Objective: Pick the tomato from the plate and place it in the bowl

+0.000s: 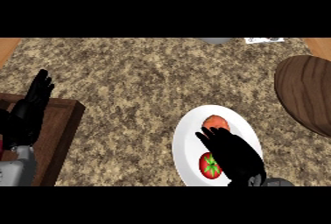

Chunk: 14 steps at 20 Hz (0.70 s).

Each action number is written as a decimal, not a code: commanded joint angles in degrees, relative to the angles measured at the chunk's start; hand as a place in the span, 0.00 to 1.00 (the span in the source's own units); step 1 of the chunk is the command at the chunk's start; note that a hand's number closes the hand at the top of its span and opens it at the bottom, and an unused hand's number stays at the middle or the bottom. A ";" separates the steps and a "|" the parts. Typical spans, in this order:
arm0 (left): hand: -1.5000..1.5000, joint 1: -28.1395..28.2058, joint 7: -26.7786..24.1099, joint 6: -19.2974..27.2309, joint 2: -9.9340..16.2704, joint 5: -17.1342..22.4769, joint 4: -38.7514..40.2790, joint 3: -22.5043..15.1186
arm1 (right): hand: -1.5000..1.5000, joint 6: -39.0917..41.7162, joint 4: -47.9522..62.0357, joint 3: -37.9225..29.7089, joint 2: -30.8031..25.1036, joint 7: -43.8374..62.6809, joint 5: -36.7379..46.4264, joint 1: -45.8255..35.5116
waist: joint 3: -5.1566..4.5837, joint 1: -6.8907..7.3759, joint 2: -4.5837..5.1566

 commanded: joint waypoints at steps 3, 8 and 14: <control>0.50 1.37 -0.12 0.08 -2.05 -2.90 -1.78 -1.07 | 0.00 -4.66 7.06 1.47 3.73 -5.27 7.51 1.26 | 0.00 0.17 0.02; 0.50 3.23 -0.53 -2.17 -2.17 -1.32 -3.03 1.22 | 0.00 -4.01 10.67 -2.25 4.75 -7.81 9.74 0.32 | -0.01 0.19 0.00; 0.50 1.22 7.47 -1.31 -1.45 -1.30 -8.94 1.27 | 1.00 -0.85 11.11 -0.62 7.76 -9.37 7.88 0.80 | 0.03 0.44 -0.09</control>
